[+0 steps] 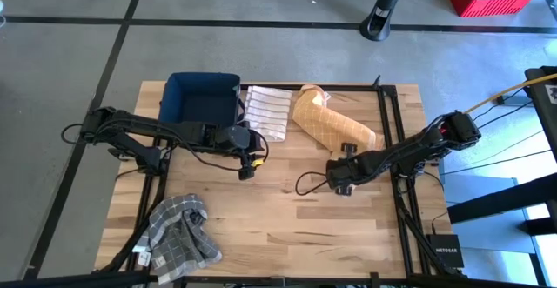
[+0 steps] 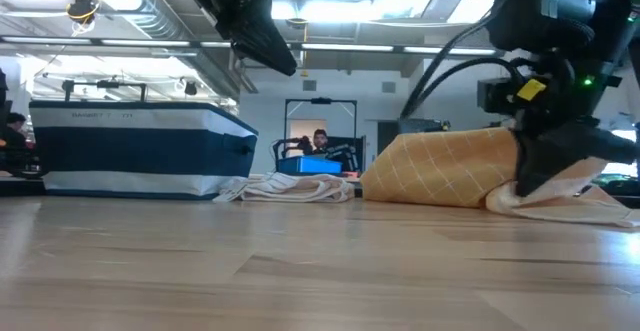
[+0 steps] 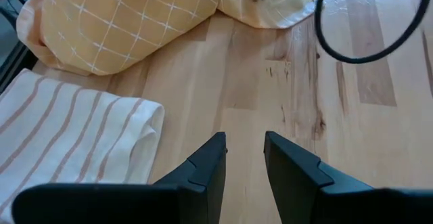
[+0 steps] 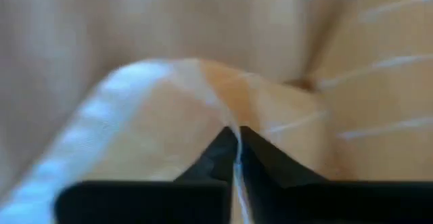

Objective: Fold towel
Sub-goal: Fold the orange towel

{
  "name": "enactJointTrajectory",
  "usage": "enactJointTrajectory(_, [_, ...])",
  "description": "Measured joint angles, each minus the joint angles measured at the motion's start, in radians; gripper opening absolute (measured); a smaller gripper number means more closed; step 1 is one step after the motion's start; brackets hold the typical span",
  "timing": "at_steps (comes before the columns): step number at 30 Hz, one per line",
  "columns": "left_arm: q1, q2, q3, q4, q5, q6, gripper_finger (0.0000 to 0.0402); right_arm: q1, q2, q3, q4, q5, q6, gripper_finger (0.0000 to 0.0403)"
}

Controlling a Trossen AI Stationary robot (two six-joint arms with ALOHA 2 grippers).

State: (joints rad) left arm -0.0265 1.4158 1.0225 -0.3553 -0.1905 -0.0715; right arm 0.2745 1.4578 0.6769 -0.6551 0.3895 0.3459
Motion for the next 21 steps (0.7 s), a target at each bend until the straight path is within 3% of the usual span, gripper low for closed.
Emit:
enactJointTrajectory(2, [0.000,0.000,0.000,0.000,0.000,0.000,0.0095,0.000,0.000,-0.010,0.013,-0.091,-0.017,0.0017])
enactJointTrajectory(4, [0.000,0.000,0.000,0.000,0.000,0.000,0.0095,0.001,0.000,-0.010,0.004,-0.080,0.002,0.0024])
enactJointTrajectory(10, [0.000,0.006,0.000,0.003,0.000,-0.010,0.0095,0.000,-0.015,0.136,-0.095,0.110,-0.010,0.0011])
enactJointTrajectory(21, [-0.002,0.055,-0.001,0.033,0.005,0.004,0.0095,-0.034,-0.018,0.706,-0.293,0.451,-0.220,0.0004])
